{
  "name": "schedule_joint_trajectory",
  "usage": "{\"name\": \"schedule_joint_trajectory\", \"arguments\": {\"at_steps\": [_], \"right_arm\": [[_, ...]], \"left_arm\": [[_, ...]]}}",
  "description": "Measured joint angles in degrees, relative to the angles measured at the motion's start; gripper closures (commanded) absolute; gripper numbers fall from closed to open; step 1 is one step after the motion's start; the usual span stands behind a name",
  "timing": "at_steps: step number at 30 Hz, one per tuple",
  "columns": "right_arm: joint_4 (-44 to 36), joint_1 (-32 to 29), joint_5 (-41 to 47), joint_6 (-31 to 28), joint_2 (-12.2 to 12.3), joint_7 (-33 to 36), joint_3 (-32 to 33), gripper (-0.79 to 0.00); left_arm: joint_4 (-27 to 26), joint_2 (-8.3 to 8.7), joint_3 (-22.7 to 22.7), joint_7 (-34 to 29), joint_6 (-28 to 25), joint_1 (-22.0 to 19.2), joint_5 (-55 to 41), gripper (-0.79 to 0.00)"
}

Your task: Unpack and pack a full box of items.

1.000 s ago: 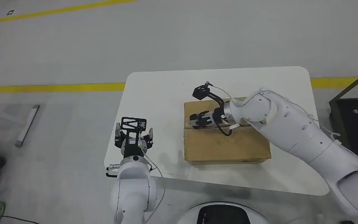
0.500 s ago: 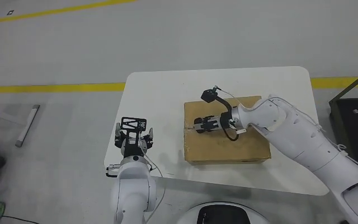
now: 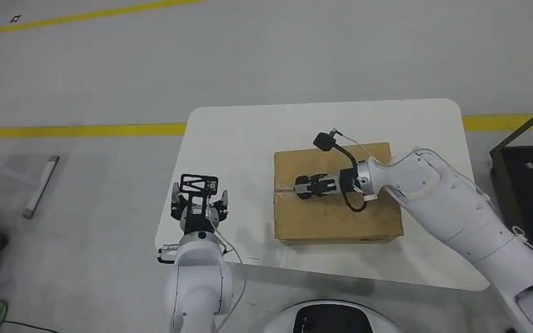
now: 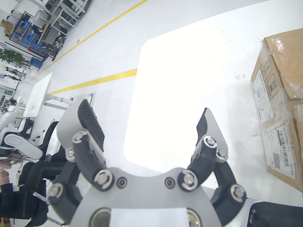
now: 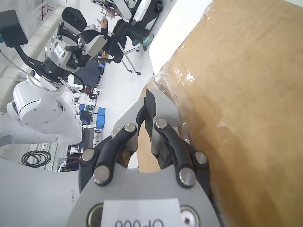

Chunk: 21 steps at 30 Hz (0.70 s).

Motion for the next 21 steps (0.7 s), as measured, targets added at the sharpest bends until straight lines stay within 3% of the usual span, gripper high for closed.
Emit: {"name": "schedule_joint_trajectory", "arguments": {"at_steps": [21], "right_arm": [[2.6, -3.3, 5.1, 0.5, 0.4, 1.5, 3.8, 0.000]], "left_arm": [[0.0, 0.00, 0.0, 0.0, 0.0, 0.0, 0.0, -0.785]]}}
